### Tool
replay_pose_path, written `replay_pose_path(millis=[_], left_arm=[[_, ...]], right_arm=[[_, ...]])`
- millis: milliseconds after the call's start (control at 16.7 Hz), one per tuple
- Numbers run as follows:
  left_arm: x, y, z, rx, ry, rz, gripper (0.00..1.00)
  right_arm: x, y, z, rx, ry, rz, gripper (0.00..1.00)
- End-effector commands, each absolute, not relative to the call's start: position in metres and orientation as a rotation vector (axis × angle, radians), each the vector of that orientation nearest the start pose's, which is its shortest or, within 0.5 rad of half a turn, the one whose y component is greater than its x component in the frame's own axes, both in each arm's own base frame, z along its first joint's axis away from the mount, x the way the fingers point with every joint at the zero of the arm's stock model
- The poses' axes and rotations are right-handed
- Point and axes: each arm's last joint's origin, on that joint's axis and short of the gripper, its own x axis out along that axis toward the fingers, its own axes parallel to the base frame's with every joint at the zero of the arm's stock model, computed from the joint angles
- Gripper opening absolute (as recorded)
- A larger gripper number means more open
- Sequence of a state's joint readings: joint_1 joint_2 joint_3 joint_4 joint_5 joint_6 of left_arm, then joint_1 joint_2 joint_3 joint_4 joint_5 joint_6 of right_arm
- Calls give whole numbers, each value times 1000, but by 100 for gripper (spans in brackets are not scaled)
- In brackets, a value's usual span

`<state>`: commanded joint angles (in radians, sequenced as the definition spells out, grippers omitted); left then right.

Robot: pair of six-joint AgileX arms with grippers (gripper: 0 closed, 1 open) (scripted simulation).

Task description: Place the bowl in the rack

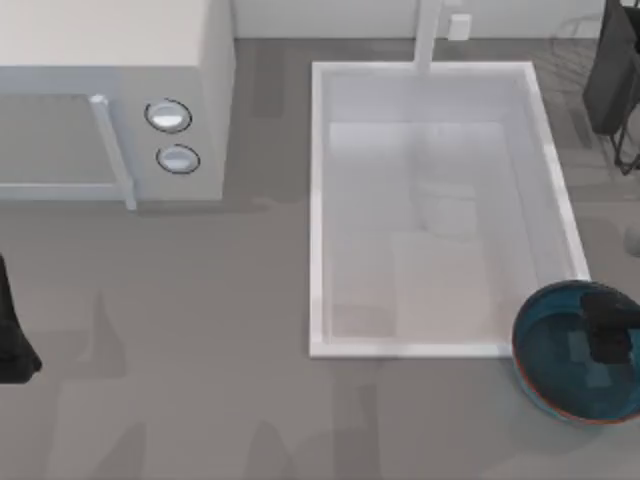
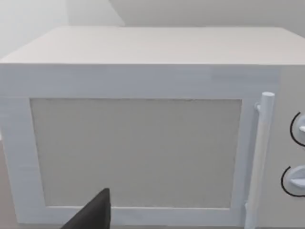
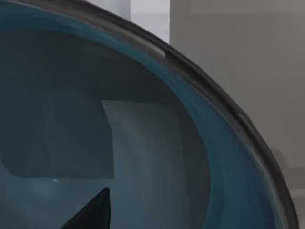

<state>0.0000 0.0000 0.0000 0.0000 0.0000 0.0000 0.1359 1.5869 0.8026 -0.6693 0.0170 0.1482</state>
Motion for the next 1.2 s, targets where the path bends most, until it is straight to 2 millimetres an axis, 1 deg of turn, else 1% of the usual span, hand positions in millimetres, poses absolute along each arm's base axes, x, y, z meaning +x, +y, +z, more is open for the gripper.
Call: replay_pose_path(millis=[240, 1020, 1080, 1200], left_arm=[[106, -1, 160, 0, 0, 0, 100], [106, -1, 160, 0, 0, 0, 100], [106, -1, 160, 0, 0, 0, 100], [106, -1, 160, 0, 0, 0, 100]], right_arm=[[254, 35, 132, 8, 1454, -9, 100], [254, 35, 132, 8, 1454, -9, 2], [254, 35, 132, 8, 1454, -9, 0], [254, 35, 132, 8, 1454, -9, 0]])
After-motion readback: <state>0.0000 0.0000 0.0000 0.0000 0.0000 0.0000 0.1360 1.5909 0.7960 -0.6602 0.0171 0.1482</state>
